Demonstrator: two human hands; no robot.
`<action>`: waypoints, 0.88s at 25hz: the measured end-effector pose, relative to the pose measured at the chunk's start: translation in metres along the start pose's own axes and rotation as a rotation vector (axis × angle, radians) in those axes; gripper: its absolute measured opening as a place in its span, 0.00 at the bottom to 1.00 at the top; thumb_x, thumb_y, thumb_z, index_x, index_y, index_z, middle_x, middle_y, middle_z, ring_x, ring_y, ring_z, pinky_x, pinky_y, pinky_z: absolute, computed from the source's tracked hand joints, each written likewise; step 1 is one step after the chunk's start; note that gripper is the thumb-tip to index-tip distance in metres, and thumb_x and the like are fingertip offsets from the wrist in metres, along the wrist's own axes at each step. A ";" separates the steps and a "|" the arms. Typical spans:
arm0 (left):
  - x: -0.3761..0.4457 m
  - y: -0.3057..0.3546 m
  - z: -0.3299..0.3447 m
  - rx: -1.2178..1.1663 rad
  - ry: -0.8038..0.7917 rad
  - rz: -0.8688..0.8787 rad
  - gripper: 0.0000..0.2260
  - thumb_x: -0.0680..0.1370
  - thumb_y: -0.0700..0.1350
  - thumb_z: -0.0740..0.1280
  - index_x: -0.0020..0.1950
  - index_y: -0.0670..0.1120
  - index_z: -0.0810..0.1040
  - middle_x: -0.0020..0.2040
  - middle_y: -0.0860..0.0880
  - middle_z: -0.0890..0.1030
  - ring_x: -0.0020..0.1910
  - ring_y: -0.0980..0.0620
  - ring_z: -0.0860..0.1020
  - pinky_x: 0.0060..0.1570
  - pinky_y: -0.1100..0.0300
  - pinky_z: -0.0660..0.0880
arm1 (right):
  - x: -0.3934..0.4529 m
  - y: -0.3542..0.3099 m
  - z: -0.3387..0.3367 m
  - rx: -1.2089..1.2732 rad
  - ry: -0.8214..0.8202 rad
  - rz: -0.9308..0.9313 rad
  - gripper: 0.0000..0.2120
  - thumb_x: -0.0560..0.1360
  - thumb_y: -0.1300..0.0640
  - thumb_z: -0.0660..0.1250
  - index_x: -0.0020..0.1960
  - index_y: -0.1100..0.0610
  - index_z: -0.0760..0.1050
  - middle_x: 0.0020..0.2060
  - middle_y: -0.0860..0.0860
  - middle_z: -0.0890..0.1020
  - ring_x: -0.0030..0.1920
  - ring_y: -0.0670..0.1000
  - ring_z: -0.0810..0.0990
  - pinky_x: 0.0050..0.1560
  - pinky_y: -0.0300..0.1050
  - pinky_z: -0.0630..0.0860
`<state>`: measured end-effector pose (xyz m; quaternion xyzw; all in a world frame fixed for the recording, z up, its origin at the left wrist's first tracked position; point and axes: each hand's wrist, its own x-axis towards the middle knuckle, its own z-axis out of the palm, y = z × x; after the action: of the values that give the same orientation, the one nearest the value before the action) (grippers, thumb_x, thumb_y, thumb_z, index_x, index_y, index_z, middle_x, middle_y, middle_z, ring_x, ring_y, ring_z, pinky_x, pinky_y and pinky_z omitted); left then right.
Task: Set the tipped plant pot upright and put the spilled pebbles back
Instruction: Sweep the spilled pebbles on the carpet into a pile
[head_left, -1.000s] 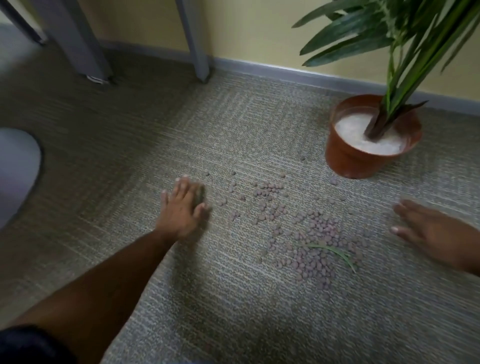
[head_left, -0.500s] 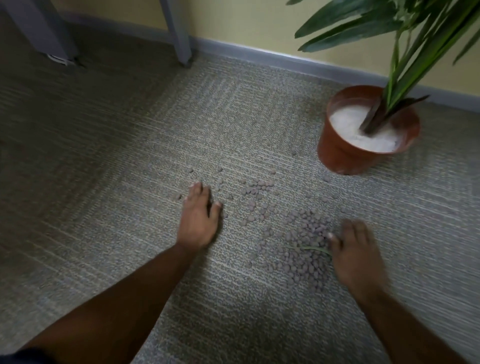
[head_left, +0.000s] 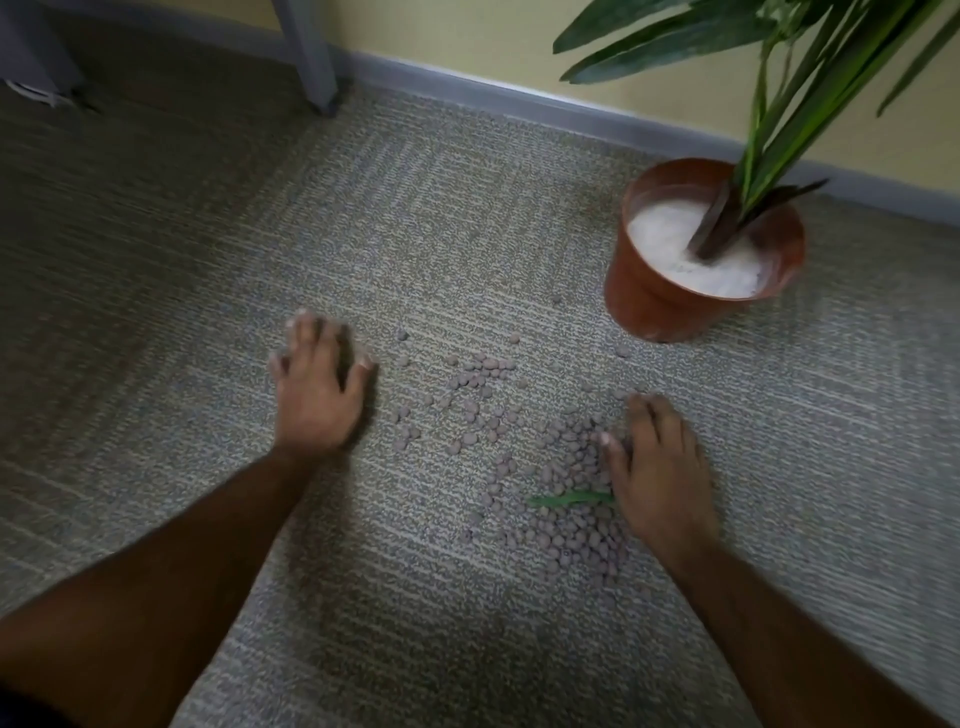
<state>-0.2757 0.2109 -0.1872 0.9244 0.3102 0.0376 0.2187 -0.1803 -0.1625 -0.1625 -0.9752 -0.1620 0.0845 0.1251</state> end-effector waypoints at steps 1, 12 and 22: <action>0.013 -0.003 0.000 0.034 -0.045 -0.045 0.35 0.82 0.67 0.49 0.84 0.49 0.50 0.84 0.46 0.44 0.83 0.46 0.41 0.79 0.38 0.41 | 0.010 0.003 0.000 0.010 -0.045 0.012 0.30 0.83 0.41 0.54 0.81 0.53 0.55 0.80 0.58 0.57 0.79 0.60 0.57 0.75 0.62 0.62; -0.023 0.079 0.044 0.165 -0.254 0.381 0.31 0.85 0.64 0.43 0.84 0.49 0.44 0.84 0.47 0.43 0.83 0.49 0.39 0.81 0.44 0.44 | 0.020 -0.027 0.019 -0.136 -0.206 -0.113 0.33 0.83 0.36 0.41 0.83 0.52 0.48 0.83 0.56 0.47 0.82 0.58 0.43 0.80 0.62 0.47; 0.001 0.063 0.022 0.030 0.003 0.250 0.27 0.85 0.58 0.51 0.83 0.51 0.52 0.84 0.48 0.44 0.83 0.50 0.40 0.78 0.39 0.38 | 0.063 -0.025 -0.005 -0.118 -0.042 -0.054 0.29 0.83 0.38 0.52 0.80 0.50 0.58 0.79 0.56 0.60 0.76 0.59 0.61 0.72 0.62 0.63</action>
<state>-0.2356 0.1581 -0.1807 0.9590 0.1931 0.0613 0.1981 -0.1281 -0.1198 -0.1587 -0.9742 -0.1955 0.0918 0.0663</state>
